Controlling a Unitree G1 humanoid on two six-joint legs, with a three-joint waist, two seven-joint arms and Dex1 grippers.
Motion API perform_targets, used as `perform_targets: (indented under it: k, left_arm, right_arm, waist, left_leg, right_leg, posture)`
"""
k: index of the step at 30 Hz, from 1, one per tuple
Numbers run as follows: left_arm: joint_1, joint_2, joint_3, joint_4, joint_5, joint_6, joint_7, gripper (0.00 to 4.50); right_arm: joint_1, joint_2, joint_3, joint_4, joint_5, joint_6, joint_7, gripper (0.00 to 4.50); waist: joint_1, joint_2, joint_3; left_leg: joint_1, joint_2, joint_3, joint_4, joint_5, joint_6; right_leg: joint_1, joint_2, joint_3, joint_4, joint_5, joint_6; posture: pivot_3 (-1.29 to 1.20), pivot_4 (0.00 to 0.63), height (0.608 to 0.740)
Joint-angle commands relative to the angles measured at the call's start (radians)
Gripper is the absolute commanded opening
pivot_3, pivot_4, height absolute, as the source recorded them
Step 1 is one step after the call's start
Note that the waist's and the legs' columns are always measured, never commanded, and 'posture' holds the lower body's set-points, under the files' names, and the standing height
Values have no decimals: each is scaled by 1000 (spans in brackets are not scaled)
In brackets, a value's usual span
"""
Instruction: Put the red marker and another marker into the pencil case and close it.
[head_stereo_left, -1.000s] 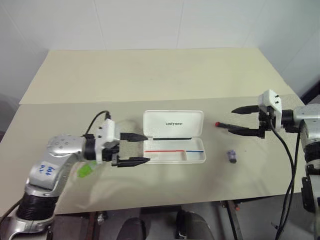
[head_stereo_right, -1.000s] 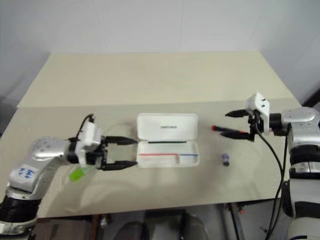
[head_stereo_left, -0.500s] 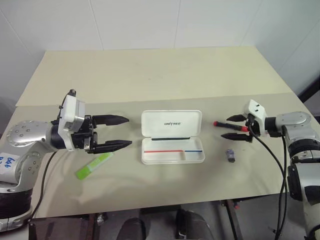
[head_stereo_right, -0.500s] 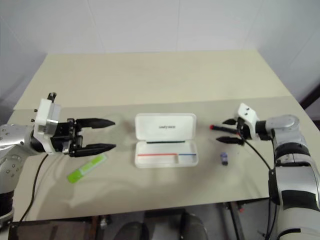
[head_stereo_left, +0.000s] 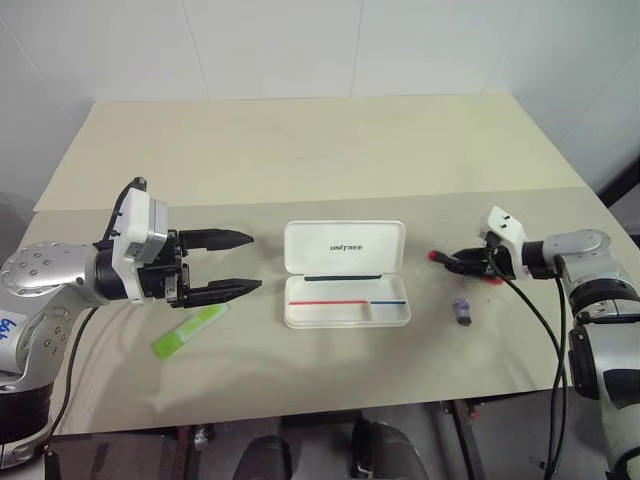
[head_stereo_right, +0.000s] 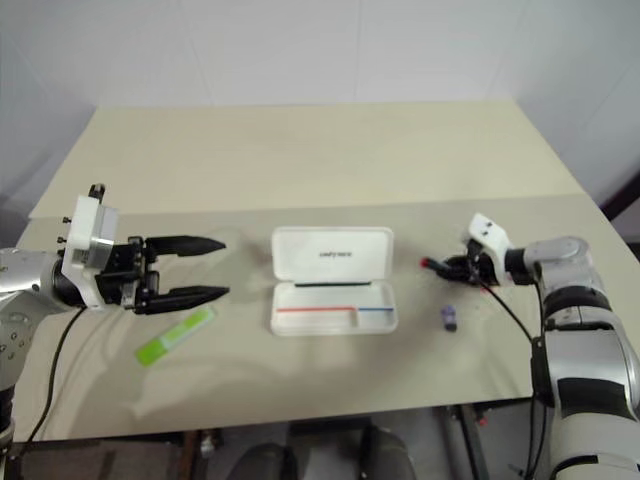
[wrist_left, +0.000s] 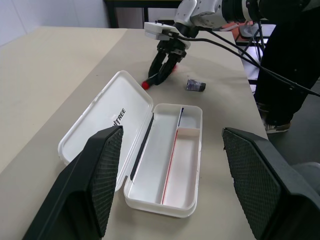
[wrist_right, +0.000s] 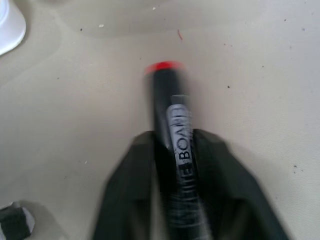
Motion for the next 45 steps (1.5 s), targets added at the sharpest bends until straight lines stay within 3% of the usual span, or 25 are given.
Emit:
perform_targets:
  k: [1, 8, 14, 17, 20, 26, 29, 34, 45]
  left_arm:
    - [2, 11, 21, -38, -16, -14, 4, 3408]
    - [24, -6, -17, -17, 16, -56, -9, 3408]
    - [59, -13, -29, 11, 39, -97, -27, 3408]
    - [75, -18, -32, 26, 47, -114, -35, 3408]
    - [87, -23, -37, 39, 57, -133, -38, 3408]
    - [113, -34, -40, 28, 68, -149, -29, 3408]
    - [135, -34, -37, 13, 68, -155, -23, 3408]
    - [143, -33, -34, 0, 64, -153, -10, 3408]
    - [157, -46, -43, -21, 60, -150, 25, 3408]
  right_arm:
    - [6, -26, -7, -1, -18, -19, -38, 574]
    - [-33, -18, -62, -51, 48, -57, 11, 574]
    - [-41, -51, -103, -185, 137, -19, 183, 574]
    - [36, -69, -95, -386, 208, 74, 292, 574]
    - [157, -81, -75, -734, 347, 292, 312, 574]
    - [329, -51, -33, -1215, 519, 569, 232, 574]
    - [372, 3, 18, -1356, 559, 632, 185, 574]
    - [386, 43, 67, -1395, 549, 641, 156, 574]
    - [271, 204, 244, -1141, 303, 369, 73, 574]
  waist:
    - [0, 0, 0]
    - [-4, 2, 1]
    - [-11, 3, 2]
    - [-9, 3, 2]
    - [-1, 3, 2]
    - [3, 3, 1]
    - [1, 1, 1]
    - [6, 0, 0]
    - [1, -1, -1]
  left_leg:
    - [0, 0, 0, 0, 0, 0]
    - [0, 0, 0, 1, 0, 0]
    - [0, 0, 0, -2, 0, 0]
    - [0, 0, 0, -4, 0, 0]
    - [0, 0, -1, -5, 0, -1]
    - [-1, 0, 0, -5, 0, -1]
    - [-1, 1, 0, -6, 0, -1]
    - [-1, 0, 1, -5, 0, -1]
    - [-1, 0, 2, -6, 0, -1]
  right_leg:
    - [0, 0, 0, 0, 0, 0]
    - [0, 0, 0, 0, 0, 0]
    - [-1, 0, 0, -1, 0, 0]
    - [-1, 0, -1, -2, 0, 0]
    - [-1, 1, -1, -3, 0, 0]
    - [-3, 0, -1, -3, 0, 0]
    - [-3, 1, -1, -2, 0, 0]
    - [-3, 0, -1, -2, 0, 0]
    - [-6, 1, -1, 1, 0, 0]
  posture:
    - [0, 150, 740]
    - [0, 150, 740]
    - [0, 150, 740]
    - [0, 150, 740]
    - [0, 150, 740]
    - [0, 150, 740]
    - [0, 150, 740]
    - [0, 150, 740]
    - [0, 150, 740]
